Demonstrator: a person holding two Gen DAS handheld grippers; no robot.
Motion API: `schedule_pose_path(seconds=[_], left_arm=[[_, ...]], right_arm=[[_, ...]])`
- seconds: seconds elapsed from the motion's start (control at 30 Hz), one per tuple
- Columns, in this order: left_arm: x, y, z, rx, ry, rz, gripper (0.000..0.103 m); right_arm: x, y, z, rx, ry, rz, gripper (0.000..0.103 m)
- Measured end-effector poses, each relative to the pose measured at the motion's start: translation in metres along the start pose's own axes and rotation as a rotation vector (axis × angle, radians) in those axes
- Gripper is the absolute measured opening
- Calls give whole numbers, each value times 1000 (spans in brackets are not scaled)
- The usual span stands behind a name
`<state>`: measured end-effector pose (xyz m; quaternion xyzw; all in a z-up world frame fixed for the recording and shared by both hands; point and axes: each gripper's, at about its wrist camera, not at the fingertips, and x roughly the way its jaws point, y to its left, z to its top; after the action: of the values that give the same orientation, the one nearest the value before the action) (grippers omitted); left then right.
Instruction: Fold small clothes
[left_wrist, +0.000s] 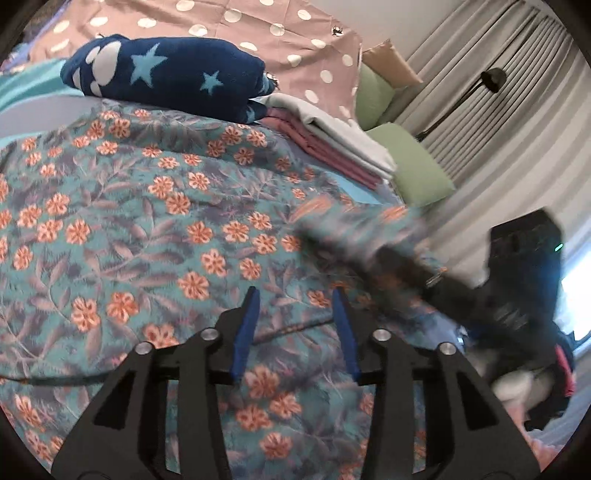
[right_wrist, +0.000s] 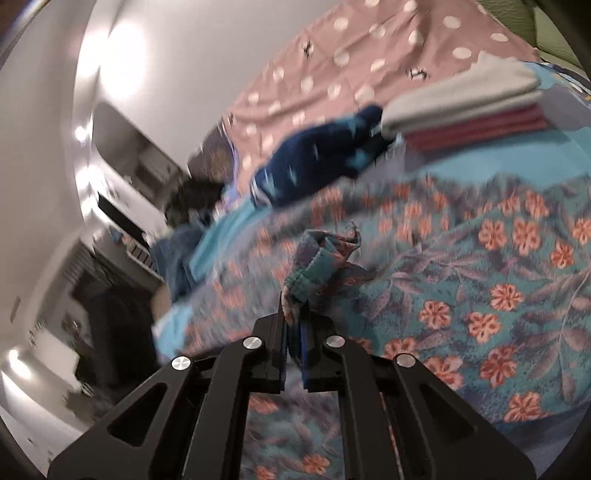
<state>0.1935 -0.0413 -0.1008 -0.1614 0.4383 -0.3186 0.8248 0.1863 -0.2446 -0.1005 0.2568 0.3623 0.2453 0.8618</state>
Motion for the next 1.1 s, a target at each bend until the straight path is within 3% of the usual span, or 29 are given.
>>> schedule_pose_path(seconds=[0.23, 0.5, 0.6, 0.67, 0.7, 0.73, 0.9, 1.0, 1.1], left_arm=[[10, -1, 5, -72, 28, -114, 64], [41, -19, 23, -54, 111, -98, 77], [55, -23, 24, -30, 160, -28, 77], [63, -23, 23, -13, 176, 10, 61], [65, -23, 23, 2, 174, 23, 24], [67, -23, 23, 6, 179, 20, 8], [40, -24, 39, 3, 86, -3, 6], [-4, -35, 59, 47, -22, -24, 6], [-56, -42, 77, 100, -132, 2, 6]], right_arm=[[11, 0, -27, -65, 82, -80, 10], [19, 28, -40, -221, 98, -101, 14], [23, 35, -45, -274, 111, -89, 17], [25, 35, -45, -276, 120, -84, 17], [24, 34, -45, -264, 121, -82, 18], [23, 32, -45, -256, 122, -77, 21], [-15, 37, -41, -296, 41, -107, 32], [-50, 33, -37, -302, -16, -125, 34], [-72, 21, -36, -289, -43, -178, 34]])
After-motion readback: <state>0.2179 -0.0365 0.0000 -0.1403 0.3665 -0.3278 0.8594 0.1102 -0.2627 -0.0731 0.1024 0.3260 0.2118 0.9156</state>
